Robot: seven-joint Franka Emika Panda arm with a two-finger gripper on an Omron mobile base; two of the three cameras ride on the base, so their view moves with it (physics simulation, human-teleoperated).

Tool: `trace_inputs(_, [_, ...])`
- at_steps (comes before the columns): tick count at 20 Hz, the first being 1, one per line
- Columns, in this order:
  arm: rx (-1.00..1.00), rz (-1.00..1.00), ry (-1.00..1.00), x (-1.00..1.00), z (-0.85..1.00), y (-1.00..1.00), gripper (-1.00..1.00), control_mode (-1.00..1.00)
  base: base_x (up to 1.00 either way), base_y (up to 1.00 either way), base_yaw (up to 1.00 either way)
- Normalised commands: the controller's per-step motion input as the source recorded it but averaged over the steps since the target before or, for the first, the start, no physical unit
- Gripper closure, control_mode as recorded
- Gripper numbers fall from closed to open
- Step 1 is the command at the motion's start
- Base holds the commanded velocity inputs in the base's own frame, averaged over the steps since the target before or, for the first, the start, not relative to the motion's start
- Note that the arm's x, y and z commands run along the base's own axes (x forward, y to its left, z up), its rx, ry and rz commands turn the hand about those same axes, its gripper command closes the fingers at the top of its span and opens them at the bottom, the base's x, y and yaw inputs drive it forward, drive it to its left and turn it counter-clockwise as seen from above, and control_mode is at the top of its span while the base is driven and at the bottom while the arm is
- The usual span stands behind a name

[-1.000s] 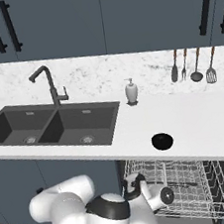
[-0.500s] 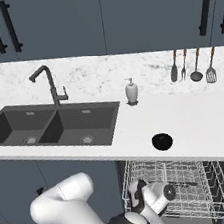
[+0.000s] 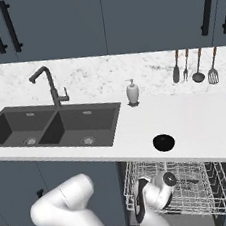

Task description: Pick up the cup and bowl from the counter, place them in the dishwasher, and close the dishwasher door.

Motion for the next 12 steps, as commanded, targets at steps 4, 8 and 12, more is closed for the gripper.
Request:
trace_inputs(4, [0.00, 0.00, 0.08, 0.13, 0.00, -0.30, 1.00, -1.00, 0.00, 0.00, 0.00])
trace_inputs(8, [0.00, 0.00, 0.07, -0.02, 0.06, -0.20, -1.00, -1.00, 0.00, 0.00, 0.00])
trace_inputs(12, [0.01, -0.01, 0.02, -0.14, 0.09, -0.13, -1.00, -1.00, 0.00, 0.00, 0.00])
